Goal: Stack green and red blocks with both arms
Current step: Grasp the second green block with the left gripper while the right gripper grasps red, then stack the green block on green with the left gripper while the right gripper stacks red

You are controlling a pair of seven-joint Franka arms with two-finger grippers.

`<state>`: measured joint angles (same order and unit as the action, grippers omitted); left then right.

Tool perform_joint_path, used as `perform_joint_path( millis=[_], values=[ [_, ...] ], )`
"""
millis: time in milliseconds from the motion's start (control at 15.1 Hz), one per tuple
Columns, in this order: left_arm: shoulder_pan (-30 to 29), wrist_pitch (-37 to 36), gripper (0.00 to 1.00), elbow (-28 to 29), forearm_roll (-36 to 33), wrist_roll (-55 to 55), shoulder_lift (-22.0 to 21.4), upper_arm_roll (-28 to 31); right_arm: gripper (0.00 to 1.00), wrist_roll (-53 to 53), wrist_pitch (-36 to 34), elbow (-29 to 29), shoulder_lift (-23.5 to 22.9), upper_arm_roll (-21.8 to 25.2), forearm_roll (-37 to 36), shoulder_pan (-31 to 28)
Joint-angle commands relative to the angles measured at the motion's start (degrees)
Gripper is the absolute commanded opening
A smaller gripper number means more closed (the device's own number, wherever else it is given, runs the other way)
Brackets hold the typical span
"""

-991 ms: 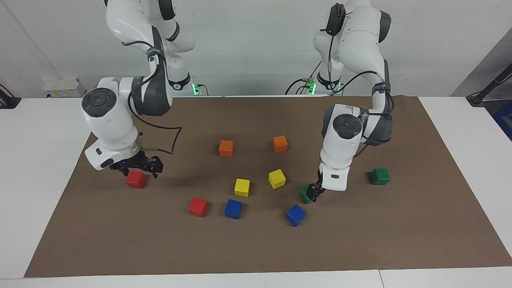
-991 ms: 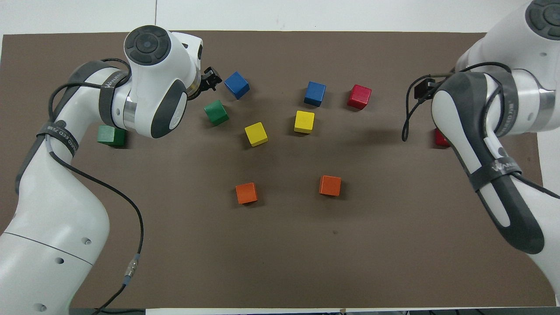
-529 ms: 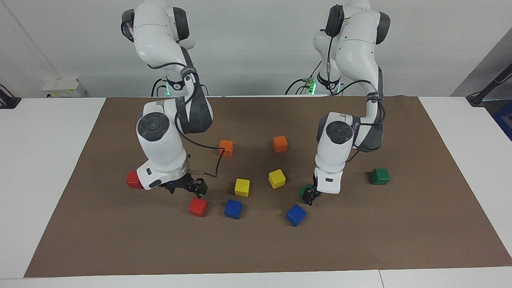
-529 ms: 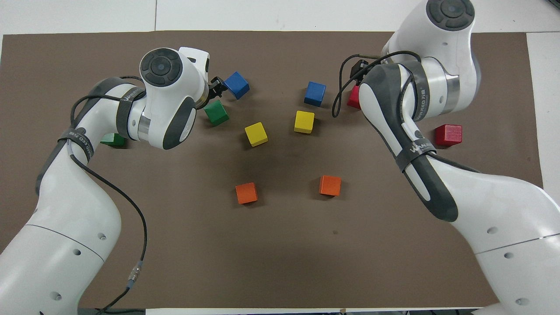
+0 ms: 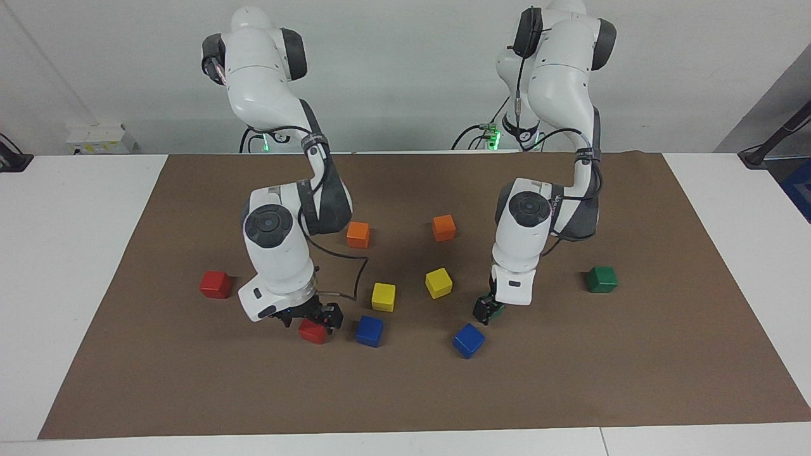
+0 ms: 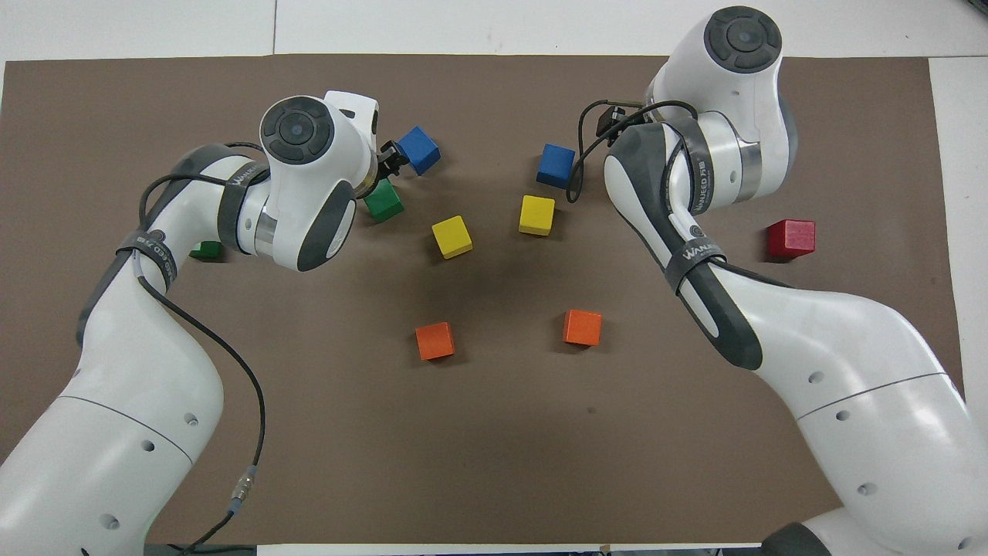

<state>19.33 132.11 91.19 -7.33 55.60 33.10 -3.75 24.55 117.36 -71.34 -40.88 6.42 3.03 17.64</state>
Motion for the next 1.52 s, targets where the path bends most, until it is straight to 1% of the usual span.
perform_joint_path(
  millis=[0, 66, 198, 264, 330, 396, 463, 595, 661, 727, 793, 859, 925, 991, 1057, 1189, 1256, 1322, 1388, 1454],
  values=[
    [1.2, 2.6, 1.0, 4.5, -1.5, 2.1, -2.4, 0.9, 1.0, 0.7, 4.9, -3.7, -0.3, -0.4, -0.7, -0.1],
    [1.2, 2.6, 1.0, 4.5, -1.5, 2.8, -2.4, 0.9, 1.0, 0.7, 5.9, -4.8, -0.3, -0.4, -0.7, 0.1],
    [1.3, 2.6, 1.0, 4.6, -1.5, 3.0, -2.5, 0.9, 1.0, 0.6, 5.8, -5.2, -0.3, -0.4, -0.7, 0.2],
    [1.5, 2.6, 0.95, 4.7, -1.5, 3.2, -2.5, 0.9, 1.0, 0.6, 5.8, -5.4, -0.3, -0.4, -0.7, 0.1],
    [1.5, 2.6, 0.75, 5.1, -1.5, 4.3, -2.6, 0.9, 1.0, 0.6, 6.1, -6.1, -0.3, -0.4, -0.7, 0.2],
    [1.8, 2.5, 0.47, 5.4, -1.5, 6.2, -2.9, 0.9, 1.0, 0.6, 6.6, -6.7, -0.2, -0.4, -0.7, 0.3],
    [2.5, 1.7, 0.01, 5.1, -1.5, 7.9, -3.0, 0.9, 0.95, 0.6, 7.5, -7.6, -0.3, -0.4, -0.7, 0.2],
    [2.5, -1.0, 0.0, 3.8, -2.0, 7.7, -3.1, 0.9, 0.9, 0.6, 9.9, -9.9, 0.2, -0.4, -0.7, 0.3],
    [1.8, -4.5, 0.0, 1.9, -2.5, 6.0, -3.6, 0.9, 0.83, 0.6, 9.8, -10.0, 0.3, -0.4, -0.7, 0.3],
    [0.3, -8.2, 0.0, 1.6, -2.5, 1.1, -6.0, 0.7, 0.72, 0.5, 9.7, -10.0, 0.3, -0.4, -0.7, 0.3],
    [-1.8, -11.8, 0.0, 2.5, -2.2, -6.8, -8.8, 0.6, 0.5, 0.5, 9.5, -10.0, 0.3, -0.4, -0.7, 0.2],
    [-4.5, -15.1, 0.0, 4.1, -1.5, -15.1, -12.0, 0.4, 0.13, 0.5, 8.9, -9.7, 0.4, -0.4, -0.7, 0.2],
    [-7.7, -17.6, 0.0, 5.3, 0.4, -23.7, -14.9, 0.4, 0.0, 0.5, 8.5, -9.4, 0.7, -0.4, -0.7, 0.0],
    [-10.8, -19.3, 0.0, 5.8, 2.2, -31.5, -16.6, 0.5, 0.0, 0.5, 7.6, -9.2, 0.8, -0.3, -0.6, 0.0],
    [-13.7, -20.8, 0.0, 5.8, 3.2, -38.7, -17.2, 0.5, 0.0, 0.3, 6.3, -8.4, 0.8, -0.3, -0.6, -0.3],
    [-18.2, -20.7, 0.0, 5.9, 3.3, -50.1, -17.4, 0.5, 0.0, -1.2, 3.0, -7.0, 1.8, -0.3, -0.7, -0.9],
    [-19.3, -19.9, 0.0, 6.3, 3.3, -55.5, -17.2, 0.6, 0.0, -3.4, 2.2, -7.6, 3.3, -0.1, -0.7, -1.3],
    [-20.5, -18.8, 0.0, 6.4, 3.3, -58.8, -16.9, 0.6, 0.0, -5.7, 0.9, -8.4, 5.5, 0.1, -0.6, -2.2],
    [-21.1, -18.0, 0.0, 7.0, 3.4, -59.8, -16.6, 0.6, 0.0, -7.8, -0.9, -9.3, 7.8, 0.0, -0.7, -3.8],
    [-21.5, -16.2, 0.0, 8.9, 3.4, -60.1, -16.7, 0.7, 0.0, -10.6, -2.6, -10.6, 10.2, -0.1, -0.6, -5.5]
  ],
)
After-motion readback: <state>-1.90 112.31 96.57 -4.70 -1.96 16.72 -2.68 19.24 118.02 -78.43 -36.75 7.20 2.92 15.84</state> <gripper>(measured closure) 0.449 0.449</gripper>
